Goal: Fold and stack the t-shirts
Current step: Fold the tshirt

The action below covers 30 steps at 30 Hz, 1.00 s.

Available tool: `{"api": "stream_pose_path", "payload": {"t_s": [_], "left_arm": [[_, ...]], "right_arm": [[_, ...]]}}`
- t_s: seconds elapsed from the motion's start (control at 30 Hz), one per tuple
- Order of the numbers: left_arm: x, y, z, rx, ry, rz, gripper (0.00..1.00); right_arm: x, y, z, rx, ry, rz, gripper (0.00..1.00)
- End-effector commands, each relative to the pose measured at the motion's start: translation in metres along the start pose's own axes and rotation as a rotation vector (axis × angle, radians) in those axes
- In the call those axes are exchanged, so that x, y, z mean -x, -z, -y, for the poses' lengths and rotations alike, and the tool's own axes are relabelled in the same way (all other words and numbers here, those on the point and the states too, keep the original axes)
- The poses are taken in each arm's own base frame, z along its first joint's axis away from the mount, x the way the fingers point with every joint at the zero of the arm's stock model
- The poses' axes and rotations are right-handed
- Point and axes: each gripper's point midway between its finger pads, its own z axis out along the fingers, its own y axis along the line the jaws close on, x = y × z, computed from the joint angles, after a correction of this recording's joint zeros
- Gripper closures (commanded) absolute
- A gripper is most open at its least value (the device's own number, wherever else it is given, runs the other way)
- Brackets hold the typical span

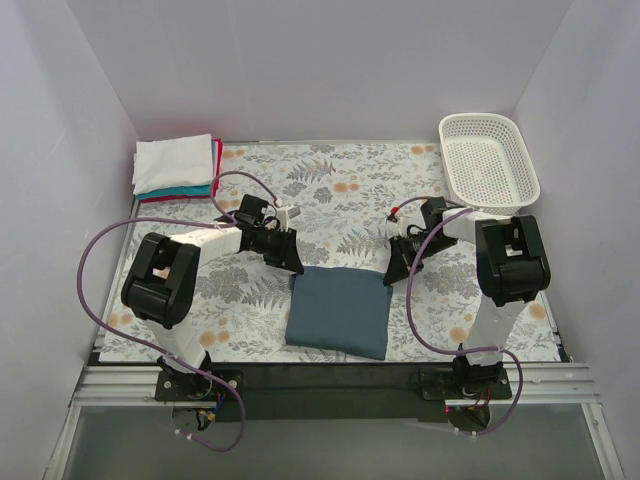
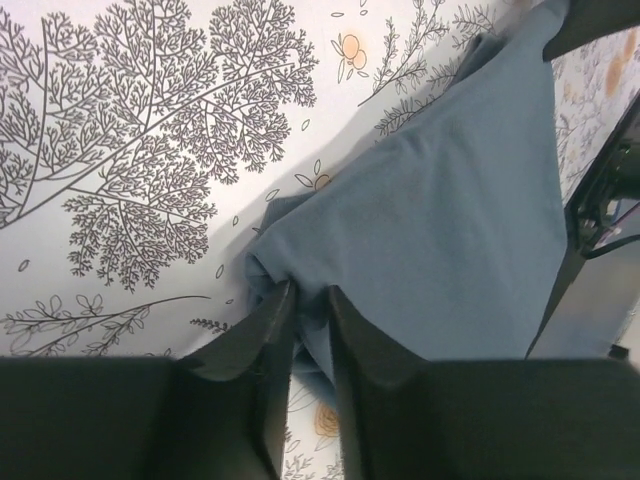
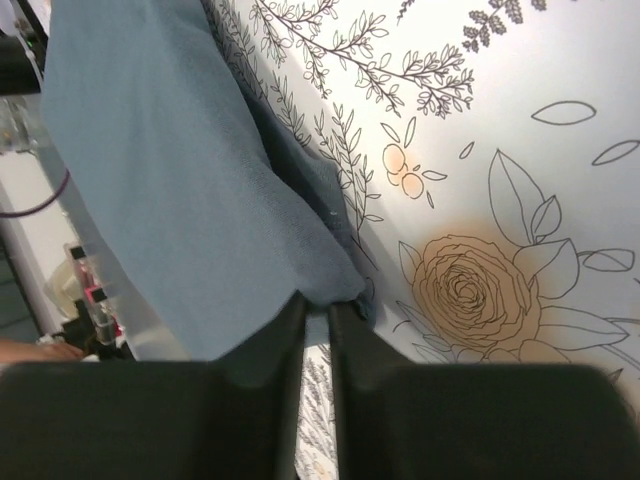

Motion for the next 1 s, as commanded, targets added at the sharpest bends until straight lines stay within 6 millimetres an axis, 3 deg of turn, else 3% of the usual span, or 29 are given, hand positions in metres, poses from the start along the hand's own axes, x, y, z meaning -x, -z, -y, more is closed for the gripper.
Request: {"api": "stream_pose_path", "payload": {"t_s": [0.0,0.03,0.1,0.27,0.4,0.6,0.67,0.8,0.97], "left_arm": [[0.018,0.005,0.012,-0.029,-0.024,0.046,0.84],[0.019,0.006,0.011,-0.022,-0.028,0.053,0.93],[0.024,0.010,0.009,-0.005,-0.030,0.077,1.00],[0.035,0.021,-0.008,0.049,-0.021,0.126,1.00],[0.043,0.032,-0.024,0.096,-0.003,0.152,1.00],[0.055,0.051,-0.019,0.122,-0.038,0.199,1.00],[0.056,0.051,-0.019,0.129,-0.038,0.205,1.00],[0.055,0.041,-0.029,0.130,-0.019,0.196,1.00],[0.063,0.025,-0.048,0.147,0.003,0.181,1.00]], "right_arm": [[0.012,0.002,-0.002,0.013,0.013,0.023,0.87],[0.012,0.002,-0.002,0.012,0.015,0.023,0.94],[0.018,0.005,0.000,0.000,0.025,0.035,0.99],[0.036,0.015,0.013,-0.081,0.051,0.080,0.99],[0.046,0.037,0.024,-0.181,0.057,0.130,0.99],[0.033,0.057,0.015,-0.247,0.114,0.143,0.99],[0.032,0.057,0.019,-0.265,0.127,0.138,0.99],[0.028,0.038,0.040,-0.243,0.055,0.099,0.99],[0.041,0.022,0.067,-0.250,0.037,0.093,0.99]]}}
